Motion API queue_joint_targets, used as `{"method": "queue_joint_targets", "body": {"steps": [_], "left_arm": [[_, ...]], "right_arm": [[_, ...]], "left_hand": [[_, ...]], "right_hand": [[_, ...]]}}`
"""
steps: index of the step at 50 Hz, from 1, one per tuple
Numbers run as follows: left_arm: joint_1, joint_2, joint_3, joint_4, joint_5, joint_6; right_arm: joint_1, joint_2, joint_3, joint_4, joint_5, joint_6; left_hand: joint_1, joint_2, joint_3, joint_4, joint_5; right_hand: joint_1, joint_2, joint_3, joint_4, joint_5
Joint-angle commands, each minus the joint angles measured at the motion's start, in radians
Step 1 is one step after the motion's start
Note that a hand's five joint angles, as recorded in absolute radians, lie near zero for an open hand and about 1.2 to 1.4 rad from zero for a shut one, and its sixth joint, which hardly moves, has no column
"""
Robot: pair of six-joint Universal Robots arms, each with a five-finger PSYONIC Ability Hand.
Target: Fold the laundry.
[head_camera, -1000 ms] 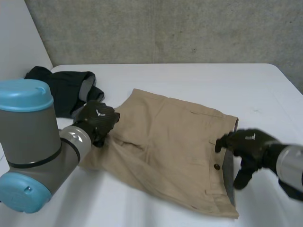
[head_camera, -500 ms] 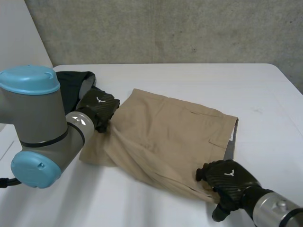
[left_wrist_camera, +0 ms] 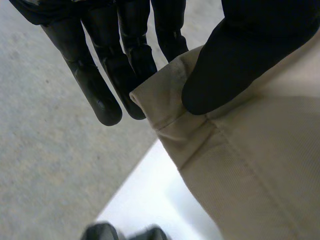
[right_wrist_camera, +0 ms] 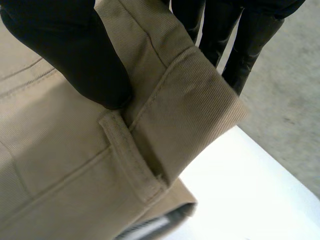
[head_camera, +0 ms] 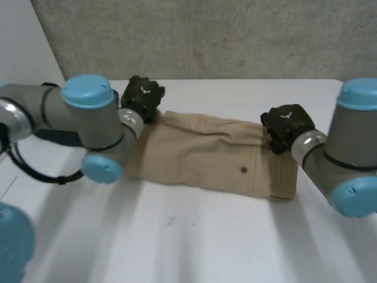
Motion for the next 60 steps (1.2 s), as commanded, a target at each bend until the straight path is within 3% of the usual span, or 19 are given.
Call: {"method": "queue_joint_targets", "body": {"steps": [1, 7, 14, 15, 16, 18, 19, 22, 28, 41, 47, 52, 60], "left_arm": [[-0.005, -0.238, 0.326, 0.027, 0.006, 0.001], [-0.006, -0.412, 0.534, 0.027, 0.015, 0.0], [-0.011, -0.47, 0.573, 0.029, 0.091, -0.002], [-0.012, -0.472, 0.571, 0.03, 0.102, -0.003], [-0.014, -0.473, 0.571, 0.03, 0.105, -0.003], [-0.017, -0.472, 0.571, 0.03, 0.107, -0.005], [-0.02, -0.466, 0.57, 0.03, 0.104, -0.005], [-0.028, -0.441, 0.568, 0.027, 0.096, -0.011], [-0.048, -0.308, 0.467, 0.004, 0.082, -0.034], [-0.031, 0.252, -0.267, 0.003, 0.096, -0.143], [-0.002, 0.399, -0.496, 0.027, 0.096, -0.145], [0.017, 0.468, -0.636, 0.078, 0.096, -0.155], [0.017, 0.49, -0.713, 0.139, 0.096, -0.187]], "right_arm": [[-0.003, 0.195, -0.196, 0.009, 0.127, -0.095], [0.0, 0.306, -0.287, 0.004, 0.19, -0.107], [0.003, 0.386, -0.345, 0.006, 0.248, -0.111], [0.003, 0.384, -0.345, 0.006, 0.254, -0.111], [0.003, 0.378, -0.344, 0.009, 0.271, -0.106], [0.003, 0.363, -0.339, 0.006, 0.279, -0.101], [0.0, 0.344, -0.334, 0.003, 0.282, -0.092], [-0.003, 0.275, -0.308, -0.011, 0.276, -0.057], [-0.006, 0.11, -0.233, -0.016, 0.253, 0.001], [-0.093, -0.258, 0.136, 0.142, 0.089, 0.02], [-0.121, -0.277, 0.296, 0.152, -0.014, 0.09], [-0.147, -0.26, 0.385, 0.063, -0.079, 0.17], [-0.144, -0.098, 0.388, -0.08, -0.082, 0.189]], "left_hand": [[0.268, 0.2, 0.205, 0.198, 0.218], [0.268, 0.2, 0.205, 0.198, 0.218], [0.268, 0.2, 0.205, 0.198, 0.218], [0.268, 0.2, 0.205, 0.198, 0.218], [0.268, 0.2, 0.205, 0.198, 0.218], [0.164, 0.096, 0.101, 0.093, 0.114], [-0.331, -0.399, -0.394, -0.402, -0.381], [-0.954, -1.021, -1.016, -1.024, -1.003], [-0.954, -1.021, -1.016, -1.024, -1.003], [-0.953, -1.021, -1.015, -1.023, -1.003], [-0.953, -1.021, -1.015, -1.023, -1.003], [-0.95, -1.018, -1.013, -1.02, -1.0], [-0.944, -1.012, -1.007, -1.014, -0.994]], "right_hand": [[0.417, 0.228, 0.214, 0.209, 0.23], [0.417, 0.228, 0.214, 0.209, 0.23], [0.377, 0.188, 0.175, 0.169, 0.19], [0.156, -0.033, -0.047, -0.052, -0.031], [-0.375, -0.564, -0.578, -0.583, -0.562], [-0.805, -0.994, -1.007, -1.013, -0.992], [-0.805, -0.994, -1.007, -1.013, -0.992], [-0.805, -0.994, -1.007, -1.013, -0.992], [-0.805, -0.994, -1.007, -1.013, -0.992], [-0.805, -0.994, -1.007, -1.013, -0.992], [-0.805, -0.994, -1.007, -1.013, -0.992], [-0.805, -0.994, -1.007, -1.013, -0.992], [-0.619, -0.808, -0.821, -0.827, -0.806]]}}
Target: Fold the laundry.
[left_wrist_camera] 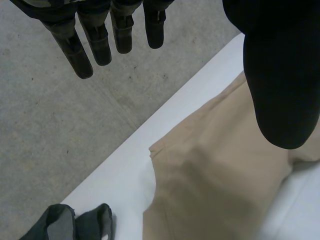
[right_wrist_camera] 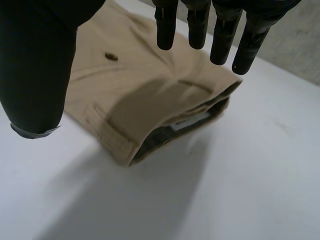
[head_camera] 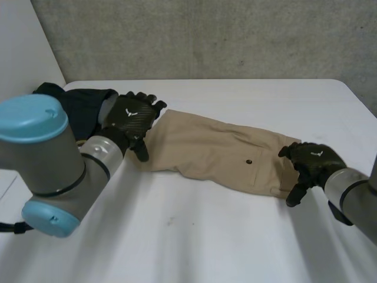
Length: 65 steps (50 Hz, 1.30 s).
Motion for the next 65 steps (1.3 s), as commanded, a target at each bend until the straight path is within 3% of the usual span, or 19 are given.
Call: {"method": "queue_joint_targets", "body": {"steps": [1, 6, 10, 11, 17, 20, 26, 30, 33, 43, 48, 50, 51, 53, 56, 59, 60, 65], "left_arm": [[0.001, 0.012, -0.06, 0.053, -0.001, -0.031], [-0.001, 0.012, -0.069, 0.056, -0.001, -0.042], [-0.004, 0.012, -0.069, 0.056, -0.001, -0.054], [-0.005, 0.012, -0.069, 0.056, -0.001, -0.057], [-0.004, 0.018, -0.068, 0.056, -0.002, -0.059], [0.002, 0.035, -0.068, 0.056, -0.002, -0.059], [0.013, 0.087, -0.08, 0.045, -0.004, -0.057], [0.014, 0.118, -0.107, 0.043, -0.002, -0.054], [0.013, 0.13, -0.12, 0.045, -0.001, -0.054], [0.008, 0.136, -0.112, 0.054, -0.004, -0.059], [0.005, 0.127, -0.068, 0.056, -0.011, -0.079], [0.002, 0.119, -0.04, 0.056, -0.013, -0.105], [0.002, 0.119, -0.04, 0.056, -0.013, -0.105], [-0.008, 0.077, 0.029, 0.056, -0.014, -0.152], [-0.024, 0.033, 0.09, 0.05, -0.017, -0.175], [-0.062, -0.013, 0.158, 0.047, -0.017, -0.191], [-0.087, -0.035, 0.191, 0.048, -0.017, -0.191], [-0.162, -0.123, 0.291, 0.042, -0.016, -0.195]], "right_arm": [[0.004, 0.135, -0.005, -0.129, 0.001, 0.014], [0.004, 0.201, -0.034, -0.175, 0.004, 0.0], [-0.002, 0.228, -0.048, -0.192, 0.013, 0.001], [-0.004, 0.225, -0.049, -0.196, 0.015, 0.002], [-0.048, 0.184, -0.043, -0.186, 0.016, -0.015], [-0.114, 0.112, -0.014, -0.176, 0.01, -0.104], [-0.301, 0.005, 0.011, -0.111, 0.012, -0.455], [-0.327, -0.006, -0.038, -0.062, 0.029, -0.636], [-0.272, -0.022, -0.078, -0.043, 0.038, -0.643], [0.148, 0.032, -0.269, -0.049, -0.017, -0.652], [0.398, 0.164, -0.318, -0.023, -0.169, -0.695], [0.438, 0.201, -0.325, -0.002, -0.226, -0.704], [0.44, 0.208, -0.33, 0.003, -0.238, -0.703], [0.441, 0.224, -0.339, 0.018, -0.263, -0.681], [0.435, 0.205, -0.359, 0.017, -0.249, -0.564], [0.388, 0.173, -0.379, 0.023, -0.235, -0.41], [0.327, 0.134, -0.382, 0.026, -0.225, -0.277], [0.15, 0.035, -0.364, 0.04, -0.221, 0.094]], "left_hand": [[-0.01, -0.018, -0.025, -0.019, -0.036], [-0.01, -0.018, -0.025, -0.019, -0.036], [-0.007, -0.015, -0.022, -0.016, -0.033], [-0.007, -0.015, -0.022, -0.016, -0.033], [-0.01, -0.018, -0.025, -0.019, -0.036], [-0.007, -0.015, -0.022, -0.016, -0.033], [-0.01, -0.018, -0.025, -0.019, -0.036], [-0.01, -0.018, -0.025, -0.019, -0.036], [-0.01, -0.018, -0.025, -0.019, -0.036], [-0.013, -0.021, -0.028, -0.022, -0.039], [-0.01, -0.018, -0.025, -0.019, -0.036], [-0.007, -0.015, -0.022, -0.016, -0.033], [-0.007, -0.015, -0.022, -0.016, -0.033], [0.001, -0.006, -0.014, -0.007, -0.024], [0.004, -0.003, -0.011, -0.004, -0.021], [0.004, -0.003, -0.011, -0.004, -0.021], [0.004, -0.003, -0.011, -0.004, -0.021], [0.007, 0.0, -0.008, -0.001, -0.018]], "right_hand": [[0.197, 0.178, 0.185, 0.169, 0.153], [0.362, 0.343, 0.349, 0.333, 0.317], [1.12, 1.101, 1.108, 1.092, 1.076], [1.194, 1.175, 1.182, 1.166, 1.149], [1.195, 1.176, 1.182, 1.166, 1.15], [1.195, 1.176, 1.182, 1.166, 1.15], [1.195, 1.176, 1.182, 1.166, 1.15], [1.195, 1.176, 1.182, 1.166, 1.15], [1.195, 1.176, 1.182, 1.166, 1.15], [1.195, 1.176, 1.182, 1.166, 1.15], [1.195, 1.176, 1.182, 1.166, 1.15], [1.195, 1.176, 1.182, 1.166, 1.15], [1.195, 1.176, 1.182, 1.166, 1.15], [0.424, 0.405, 0.412, 0.396, 0.38], [-0.027, -0.046, -0.039, -0.055, -0.072], [-0.027, -0.046, -0.039, -0.055, -0.072], [-0.027, -0.046, -0.039, -0.055, -0.072], [-0.027, -0.046, -0.039, -0.055, -0.072]]}}
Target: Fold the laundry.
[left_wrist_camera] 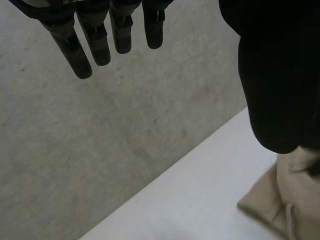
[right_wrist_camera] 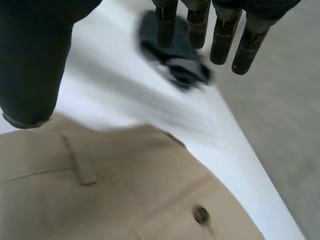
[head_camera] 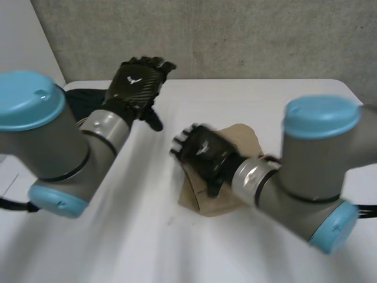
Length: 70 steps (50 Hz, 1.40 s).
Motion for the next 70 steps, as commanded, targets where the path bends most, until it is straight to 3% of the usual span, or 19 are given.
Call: {"method": "queue_joint_targets", "body": {"steps": [1, 3, 7, 14, 25, 30, 39, 47, 51, 58, 65, 70], "left_arm": [[-0.11, -0.128, 0.153, -0.01, 0.001, -0.012], [-0.152, -0.182, 0.196, -0.033, 0.003, -0.013], [-0.196, -0.29, 0.268, -0.133, -0.009, -0.024], [-0.206, -0.41, 0.322, -0.279, -0.126, -0.09], [-0.202, -0.487, 0.347, -0.322, -0.134, -0.064], [-0.198, -0.466, 0.353, -0.338, -0.126, -0.058], [-0.192, -0.337, 0.387, -0.344, -0.106, -0.059], [-0.129, -0.141, 0.371, -0.407, 0.015, -0.067], [-0.098, -0.066, 0.37, -0.508, 0.136, -0.072], [-0.077, -0.029, 0.368, -0.635, 0.259, -0.089], [-0.072, -0.013, 0.326, -0.639, 0.265, -0.087], [-0.074, -0.013, 0.318, -0.637, 0.265, -0.087]], "right_arm": [[-0.23, -0.131, 0.01, 0.023, 0.02, 0.495], [-0.279, -0.134, 0.021, 0.056, 0.018, 0.55], [-0.302, -0.108, 0.028, 0.088, 0.02, 0.525], [-0.301, 0.046, 0.016, 0.092, 0.037, 0.397], [-0.295, 0.214, -0.013, 0.066, 0.159, 0.247], [-0.302, 0.188, -0.002, 0.033, 0.188, 0.23], [-0.309, -0.038, 0.09, -0.081, 0.204, 0.25], [-0.371, -0.202, 0.194, -0.122, 0.348, 0.418], [-0.387, -0.203, 0.228, -0.104, 0.362, 0.523], [-0.388, -0.179, 0.3, -0.001, 0.313, 0.606], [-0.385, -0.081, 0.338, -0.006, 0.23, 0.659], [-0.379, -0.013, 0.324, -0.023, 0.224, 0.699]], "left_hand": [[0.004, -0.003, -0.011, -0.004, -0.021], [0.007, 0.0, -0.008, -0.001, -0.018], [0.031, 0.023, 0.016, 0.022, 0.005], [0.037, 0.029, 0.022, 0.028, 0.011], [0.037, 0.029, 0.022, 0.028, 0.011], [0.037, 0.029, 0.022, 0.028, 0.011], [0.034, 0.026, 0.019, 0.025, 0.008], [0.04, 0.032, 0.025, 0.031, 0.014], [0.04, 0.032, 0.025, 0.031, 0.014], [0.037, 0.029, 0.022, 0.028, 0.011], [0.034, 0.026, 0.019, 0.025, 0.008], [0.025, 0.018, 0.01, 0.017, 0.0]], "right_hand": [[-0.024, -0.048, -0.041, -0.056, -0.067], [-0.024, -0.048, -0.041, -0.056, -0.067], [-0.024, -0.048, -0.041, -0.056, -0.067], [-0.024, -0.048, -0.041, -0.056, -0.067], [-0.024, -0.048, -0.041, -0.056, -0.067], [-0.024, -0.048, -0.041, -0.056, -0.067], [-0.024, -0.048, -0.041, -0.056, -0.067], [-0.024, -0.048, -0.041, -0.056, -0.067], [-0.024, -0.048, -0.041, -0.056, -0.067], [-0.024, -0.048, -0.041, -0.056, -0.067], [-0.024, -0.048, -0.041, -0.056, -0.067], [-0.024, -0.048, -0.041, -0.056, -0.067]]}}
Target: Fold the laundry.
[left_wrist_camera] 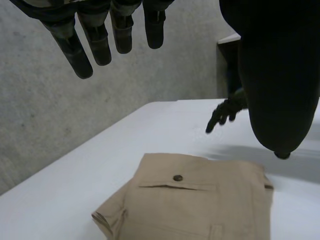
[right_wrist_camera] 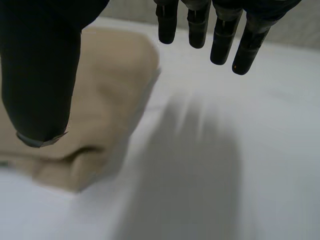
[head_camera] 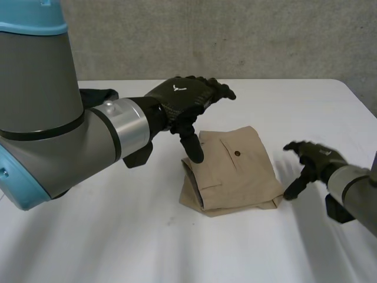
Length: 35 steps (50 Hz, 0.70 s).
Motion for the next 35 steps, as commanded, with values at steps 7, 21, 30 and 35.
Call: {"method": "queue_joint_targets", "body": {"steps": [7, 21, 30, 35], "left_arm": [[0.0, 0.001, -0.031, 0.029, -0.006, 0.001], [0.0, 0.001, -0.035, 0.034, -0.006, 0.0], [0.001, -0.002, -0.035, 0.034, -0.006, 0.0], [0.003, -0.003, -0.035, 0.034, -0.006, 0.0]], "right_arm": [[0.043, 0.132, -0.023, -0.072, -0.027, 0.056], [0.106, 0.228, -0.118, -0.1, -0.022, 0.061], [0.132, 0.257, -0.16, -0.143, -0.016, 0.061], [0.132, 0.258, -0.187, -0.178, -0.021, 0.059]], "left_hand": [[0.02, 0.015, 0.007, 0.014, -0.003], [0.023, 0.018, 0.01, 0.017, 0.0], [0.023, 0.018, 0.01, 0.017, 0.0], [0.026, 0.02, 0.013, 0.019, 0.002]], "right_hand": [[0.034, -0.038, -0.037, -0.055, -0.067], [0.149, 0.078, 0.079, 0.06, 0.049], [0.818, 0.746, 0.748, 0.729, 0.717], [1.253, 1.181, 1.183, 1.164, 1.152]]}}
